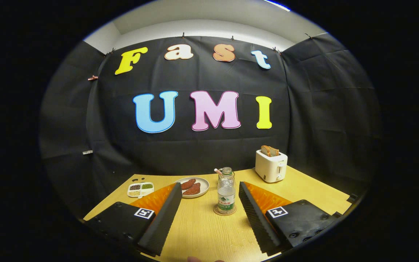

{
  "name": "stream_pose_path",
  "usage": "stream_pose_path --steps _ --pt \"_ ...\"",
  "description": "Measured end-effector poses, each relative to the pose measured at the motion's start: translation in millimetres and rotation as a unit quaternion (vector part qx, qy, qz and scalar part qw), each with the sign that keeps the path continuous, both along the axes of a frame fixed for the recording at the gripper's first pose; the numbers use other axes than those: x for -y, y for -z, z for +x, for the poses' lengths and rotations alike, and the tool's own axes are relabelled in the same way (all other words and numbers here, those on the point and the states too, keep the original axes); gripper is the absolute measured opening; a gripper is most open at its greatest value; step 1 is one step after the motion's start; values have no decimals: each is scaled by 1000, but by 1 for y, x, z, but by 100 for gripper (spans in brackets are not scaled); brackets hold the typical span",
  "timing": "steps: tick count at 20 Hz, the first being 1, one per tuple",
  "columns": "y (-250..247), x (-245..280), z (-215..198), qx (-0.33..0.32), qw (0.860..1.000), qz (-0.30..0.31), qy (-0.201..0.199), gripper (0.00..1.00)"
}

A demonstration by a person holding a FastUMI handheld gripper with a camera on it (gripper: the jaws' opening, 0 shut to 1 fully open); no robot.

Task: Take the bottle from table, then pour the juice into the cup, finally place the bottle on the coaster

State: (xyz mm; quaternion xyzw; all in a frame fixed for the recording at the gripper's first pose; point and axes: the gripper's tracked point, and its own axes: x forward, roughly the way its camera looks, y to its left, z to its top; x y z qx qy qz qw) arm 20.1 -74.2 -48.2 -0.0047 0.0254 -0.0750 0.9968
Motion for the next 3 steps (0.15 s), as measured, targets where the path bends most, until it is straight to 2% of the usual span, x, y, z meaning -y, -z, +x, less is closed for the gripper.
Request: stream_pose_path --steps 3 --pt "-2 3 -4 1 1000 4 -5 96"
